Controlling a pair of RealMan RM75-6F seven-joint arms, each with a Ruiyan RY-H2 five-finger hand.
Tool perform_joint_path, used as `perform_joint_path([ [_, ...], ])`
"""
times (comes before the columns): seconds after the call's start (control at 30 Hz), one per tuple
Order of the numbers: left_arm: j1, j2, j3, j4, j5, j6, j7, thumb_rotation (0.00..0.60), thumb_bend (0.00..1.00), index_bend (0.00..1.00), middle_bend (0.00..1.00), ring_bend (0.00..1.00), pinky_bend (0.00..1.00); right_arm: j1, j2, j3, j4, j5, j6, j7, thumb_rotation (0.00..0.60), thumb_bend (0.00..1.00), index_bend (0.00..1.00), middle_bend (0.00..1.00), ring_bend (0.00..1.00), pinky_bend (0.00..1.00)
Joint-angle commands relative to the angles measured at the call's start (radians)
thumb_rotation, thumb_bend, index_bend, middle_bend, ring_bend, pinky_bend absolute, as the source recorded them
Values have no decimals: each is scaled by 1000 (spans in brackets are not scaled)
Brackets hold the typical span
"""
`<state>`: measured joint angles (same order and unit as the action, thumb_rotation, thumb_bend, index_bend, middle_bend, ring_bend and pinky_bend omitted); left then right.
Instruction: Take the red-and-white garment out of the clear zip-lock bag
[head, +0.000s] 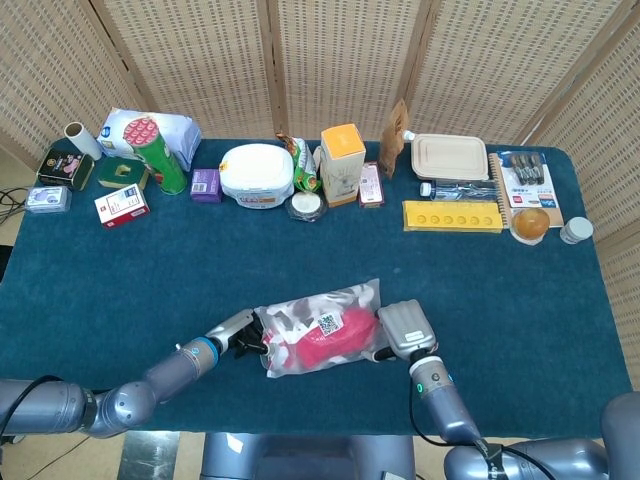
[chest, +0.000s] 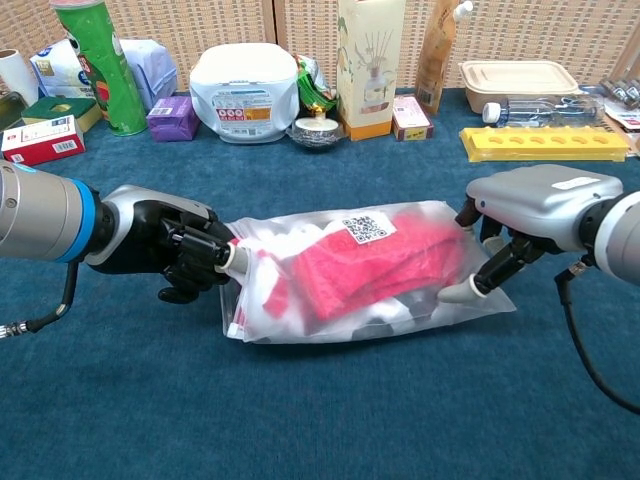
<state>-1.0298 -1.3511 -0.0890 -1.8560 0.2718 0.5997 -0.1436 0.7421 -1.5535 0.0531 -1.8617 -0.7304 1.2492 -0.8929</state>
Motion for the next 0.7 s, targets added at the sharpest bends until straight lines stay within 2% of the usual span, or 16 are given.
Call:
perform_joint_path([
  [0.03,0,3,1,2,0,-7,-4,600,380,788,931,908,812,1,-4,-1,8,-10,-3,2,303,280,587,797,1000,990],
  [0.17,-2,3,1,4,2,-12,-9,600,379,788,931,908,812,0,-8,-5,19,-31,-10,12,333,349,606,815,1000,993],
  [0.27,-4,4,2,4,4,-15,-12,600,379,788,930,908,812,-1,-18,-6,34,-41,-15,18,406,375,621,827,1000,998],
  [0.4,-5,7,4,4,4,-15,-16,600,380,788,930,908,812,-3,-30,-7,50,-63,-21,32,553,389,642,846,1000,1000],
  [0.47,-5,7,5,5,4,-14,-17,600,382,788,931,908,812,-5,-33,-8,57,-77,-18,34,588,403,653,854,1000,1000],
  [0.7,-4,15,6,8,16,8,-14,600,423,788,931,908,812,-18,-27,-7,56,-121,-7,60,600,422,705,893,1000,1000],
])
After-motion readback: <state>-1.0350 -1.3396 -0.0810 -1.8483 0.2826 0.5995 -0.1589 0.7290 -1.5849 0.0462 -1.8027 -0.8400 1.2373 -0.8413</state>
